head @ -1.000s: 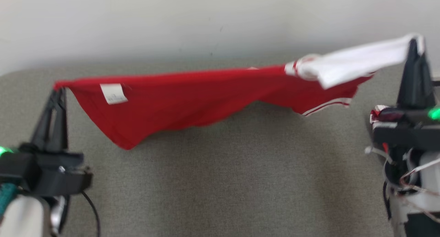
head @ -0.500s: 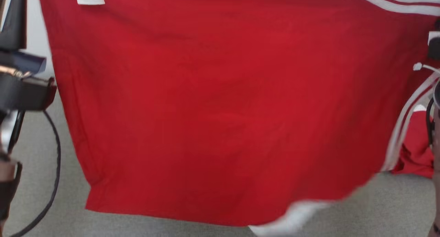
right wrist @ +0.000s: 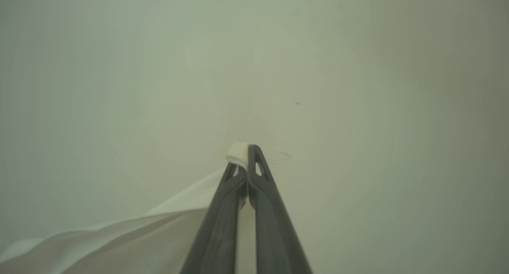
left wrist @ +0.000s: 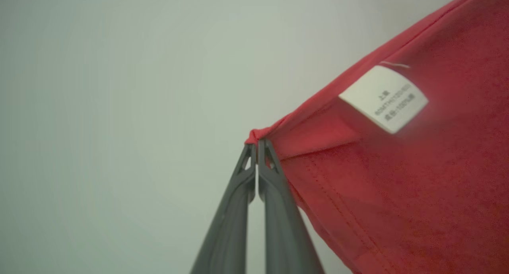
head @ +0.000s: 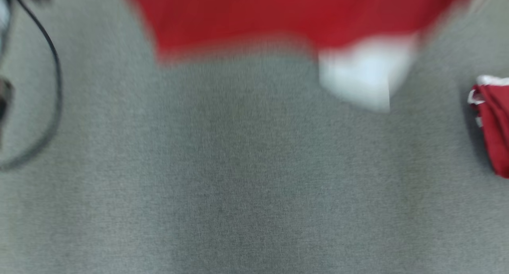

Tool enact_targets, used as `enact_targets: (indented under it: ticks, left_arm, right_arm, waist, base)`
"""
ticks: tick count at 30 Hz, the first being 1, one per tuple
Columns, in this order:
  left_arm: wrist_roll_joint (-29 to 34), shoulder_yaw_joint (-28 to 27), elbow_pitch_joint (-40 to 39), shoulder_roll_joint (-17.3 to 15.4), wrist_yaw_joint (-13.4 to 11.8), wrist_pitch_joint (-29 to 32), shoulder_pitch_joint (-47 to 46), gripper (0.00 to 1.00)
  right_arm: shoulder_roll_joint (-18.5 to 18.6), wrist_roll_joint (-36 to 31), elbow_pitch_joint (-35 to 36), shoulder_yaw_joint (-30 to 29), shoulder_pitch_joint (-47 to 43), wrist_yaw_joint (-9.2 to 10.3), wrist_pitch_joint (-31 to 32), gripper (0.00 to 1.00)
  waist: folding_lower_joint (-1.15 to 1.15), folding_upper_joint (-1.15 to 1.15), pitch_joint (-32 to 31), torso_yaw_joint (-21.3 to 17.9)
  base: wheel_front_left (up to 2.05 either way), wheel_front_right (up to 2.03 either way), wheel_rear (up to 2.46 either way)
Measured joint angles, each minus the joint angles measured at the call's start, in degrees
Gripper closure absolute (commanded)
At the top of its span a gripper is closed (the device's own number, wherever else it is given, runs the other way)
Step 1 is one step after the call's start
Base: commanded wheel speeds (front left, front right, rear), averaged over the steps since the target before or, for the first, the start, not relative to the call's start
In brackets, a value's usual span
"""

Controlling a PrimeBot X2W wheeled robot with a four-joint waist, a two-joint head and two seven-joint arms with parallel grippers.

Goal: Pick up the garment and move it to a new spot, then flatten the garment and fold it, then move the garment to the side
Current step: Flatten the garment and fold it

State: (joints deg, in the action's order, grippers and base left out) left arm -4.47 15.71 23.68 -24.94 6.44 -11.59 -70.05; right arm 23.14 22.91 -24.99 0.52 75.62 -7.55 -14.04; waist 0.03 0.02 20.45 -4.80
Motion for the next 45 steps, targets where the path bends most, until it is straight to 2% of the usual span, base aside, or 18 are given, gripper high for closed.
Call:
enact_targets:
  ticks: [4,9,12,16,19,24,29,38,45]
  left_arm:
    - [2.5,0.7,3.0,-0.2,-0.8,-2.3,-8.6,1.0]
    - [2.3,1.1,6.9,0.6,-1.5,-3.3,-7.8,1.0]
    - [1.1,0.8,8.9,1.0,-1.9,-3.5,-2.7,1.0]
    - [-1.3,-0.4,8.2,3.5,-4.1,-3.5,8.3,1.0]
    - [-3.4,-2.4,7.8,5.7,-5.4,-3.5,17.2,1.0]
    - [-6.0,-5.8,7.0,10.1,-6.1,-3.5,28.8,1.0]
    - [-6.5,-9.3,7.1,13.6,-5.5,-3.5,38.3,1.0]
    - [-6.2,-16.9,7.6,19.1,-3.4,-3.5,55.5,1.0]
    - [-4.6,-19.4,8.0,20.8,-1.7,-3.5,64.9,1.0]
  right_arm:
    - [1.3,-3.3,-3.6,-2.4,7.1,0.0,-0.9,1.0]
    - [0.9,-3.2,-2.8,-3.2,3.7,0.0,-0.9,1.0]
    - [0.5,-1.6,-2.0,-4.1,-3.3,-0.01,-0.9,1.0]
    - [0.0,0.3,-0.6,-4.2,-14.5,-0.01,-0.9,1.0]
    - [-1.6,1.3,-0.5,-4.3,-23.6,-0.01,-0.9,1.0]
    - [-5.1,2.2,0.1,-4.8,-36.9,-0.01,-0.9,1.0]
    - [-8.7,1.7,-0.4,-3.3,-45.9,-0.01,-0.9,1.0]
    - [-11.8,0.2,-4.4,-1.3,-61.5,-0.01,-0.9,1.0]
    - [-13.0,-1.6,-5.5,-1.6,-69.6,-0.01,-0.9,1.0]
  waist:
    - [-0.02,-0.01,3.9,0.1]
    - [-0.01,0.0,6.6,-0.1]
    - [-0.02,0.0,6.9,-0.8]
    - [-0.03,0.0,6.8,-1.2]
    - [-0.03,0.0,6.2,-1.4]
    - [-0.04,-0.02,4.5,-1.8]
    - [-0.04,-0.02,1.9,-2.5]
    - [-0.05,-0.03,-6.6,-3.8]
    - [-0.05,-0.03,-13.6,-4.0]
  base:
    - [0.0,0.0,0.0]
    - [0.0,0.0,0.0]
    - [0.0,0.0,0.0]
    - [0.0,0.0,0.0]
    - [0.0,0.0,0.0]
    - [0.0,0.0,0.0]
    - [0.0,0.0,0.0]
    - [0.0,0.0,0.0]
    - [0.0,0.0,0.0]
